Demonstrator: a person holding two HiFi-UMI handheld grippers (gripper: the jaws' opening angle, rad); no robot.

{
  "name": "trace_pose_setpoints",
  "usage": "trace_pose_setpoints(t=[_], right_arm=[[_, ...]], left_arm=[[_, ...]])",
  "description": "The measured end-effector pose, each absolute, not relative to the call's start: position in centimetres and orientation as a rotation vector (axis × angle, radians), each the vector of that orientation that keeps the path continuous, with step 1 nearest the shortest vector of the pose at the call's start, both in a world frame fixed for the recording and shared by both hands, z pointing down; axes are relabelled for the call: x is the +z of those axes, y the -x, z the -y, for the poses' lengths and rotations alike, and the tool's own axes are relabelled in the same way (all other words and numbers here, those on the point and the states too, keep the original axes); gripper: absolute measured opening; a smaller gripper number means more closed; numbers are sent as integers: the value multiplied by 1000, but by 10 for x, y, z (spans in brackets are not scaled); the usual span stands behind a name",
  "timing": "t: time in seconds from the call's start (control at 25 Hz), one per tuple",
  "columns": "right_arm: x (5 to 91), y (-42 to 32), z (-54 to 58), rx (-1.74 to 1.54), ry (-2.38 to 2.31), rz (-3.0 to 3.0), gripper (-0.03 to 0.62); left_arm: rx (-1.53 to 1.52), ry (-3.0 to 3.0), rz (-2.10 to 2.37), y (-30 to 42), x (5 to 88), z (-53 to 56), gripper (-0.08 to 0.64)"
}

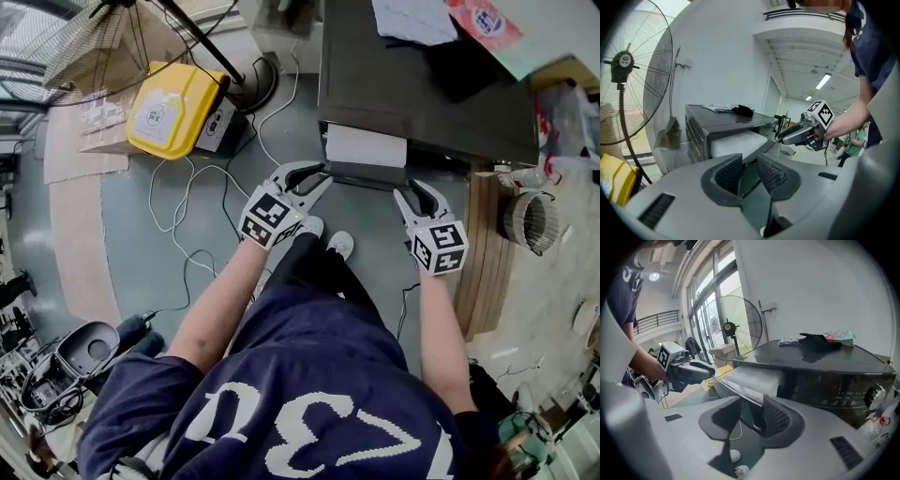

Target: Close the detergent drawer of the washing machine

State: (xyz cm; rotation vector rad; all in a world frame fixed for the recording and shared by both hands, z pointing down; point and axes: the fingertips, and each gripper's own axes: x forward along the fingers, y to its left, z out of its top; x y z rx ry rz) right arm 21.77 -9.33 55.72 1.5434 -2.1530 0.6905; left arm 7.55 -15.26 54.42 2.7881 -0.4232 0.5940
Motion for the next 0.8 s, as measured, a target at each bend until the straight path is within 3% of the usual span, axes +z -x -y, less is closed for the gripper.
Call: trace_pose_setpoints(t=[0.8], right_arm=[[552,-239,155,636,-1722,2088,163]], left_arm=[[600,-2768,669,-95,542,217,123]])
